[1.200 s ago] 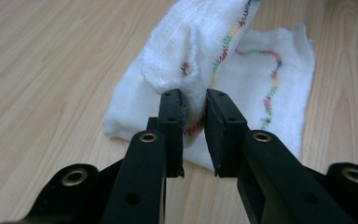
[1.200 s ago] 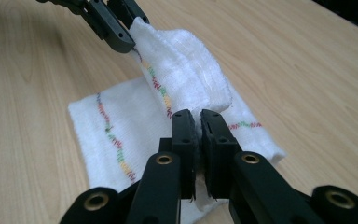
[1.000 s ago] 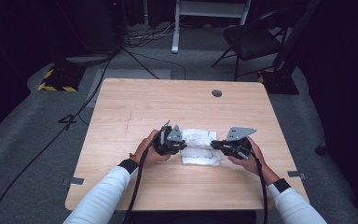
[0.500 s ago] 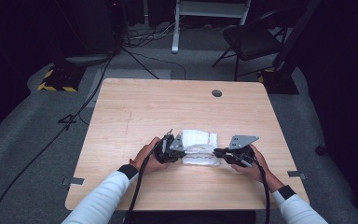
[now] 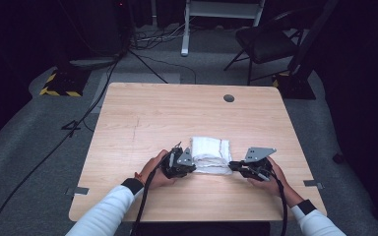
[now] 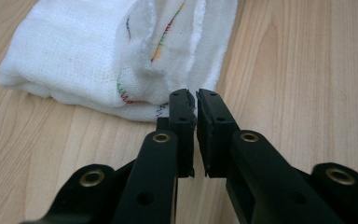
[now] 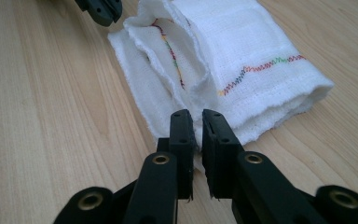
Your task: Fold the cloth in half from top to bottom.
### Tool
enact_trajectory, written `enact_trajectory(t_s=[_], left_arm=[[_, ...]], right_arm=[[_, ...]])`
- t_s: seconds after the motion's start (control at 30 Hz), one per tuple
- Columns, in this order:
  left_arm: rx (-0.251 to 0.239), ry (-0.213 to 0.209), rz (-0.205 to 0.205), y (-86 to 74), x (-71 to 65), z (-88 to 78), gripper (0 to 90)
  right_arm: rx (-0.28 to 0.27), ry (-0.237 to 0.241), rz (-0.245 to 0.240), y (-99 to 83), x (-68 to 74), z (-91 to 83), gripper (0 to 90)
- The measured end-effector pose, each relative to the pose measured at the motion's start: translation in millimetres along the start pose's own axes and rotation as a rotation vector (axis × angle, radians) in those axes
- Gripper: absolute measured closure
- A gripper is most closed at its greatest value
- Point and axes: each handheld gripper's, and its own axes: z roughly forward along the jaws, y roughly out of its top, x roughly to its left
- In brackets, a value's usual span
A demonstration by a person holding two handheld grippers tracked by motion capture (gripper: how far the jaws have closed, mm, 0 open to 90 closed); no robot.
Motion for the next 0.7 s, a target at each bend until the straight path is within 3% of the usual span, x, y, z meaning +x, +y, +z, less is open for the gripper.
enact_trajectory(t_s=[0.2, 0.33, 0.43, 0.5, 0.6, 0.7], left_arm=[[-0.03, 0.032, -0.029, -1.6, 0.7, -9.1, 71.6], [-0.062, 0.05, -0.083, 2.7, 6.7, -10.9, 58.0], [-0.057, 0.061, -0.127, 8.2, 10.5, -5.7, 44.6], [-0.066, 0.046, -0.15, 12.0, 14.5, -1.9, 40.5], [-0.057, 0.037, -0.164, 16.7, 19.6, 4.7, 41.1], [-0.046, 0.028, -0.161, 15.6, 24.3, 9.5, 52.9]], right_arm=[[-0.036, -0.039, 0.013, 3.1, -1.7, -7.0, 74.4], [-0.054, -0.055, 0.017, 9.9, -3.5, -6.9, 65.7], [-0.056, -0.062, 0.011, 15.2, -4.0, -2.2, 61.1], [-0.062, -0.057, 0.026, 18.8, -5.4, 1.3, 58.0], [-0.054, -0.04, 0.024, 23.5, -4.8, 8.7, 55.6], [-0.013, -0.042, 0.006, 25.1, -2.9, 17.6, 57.1]])
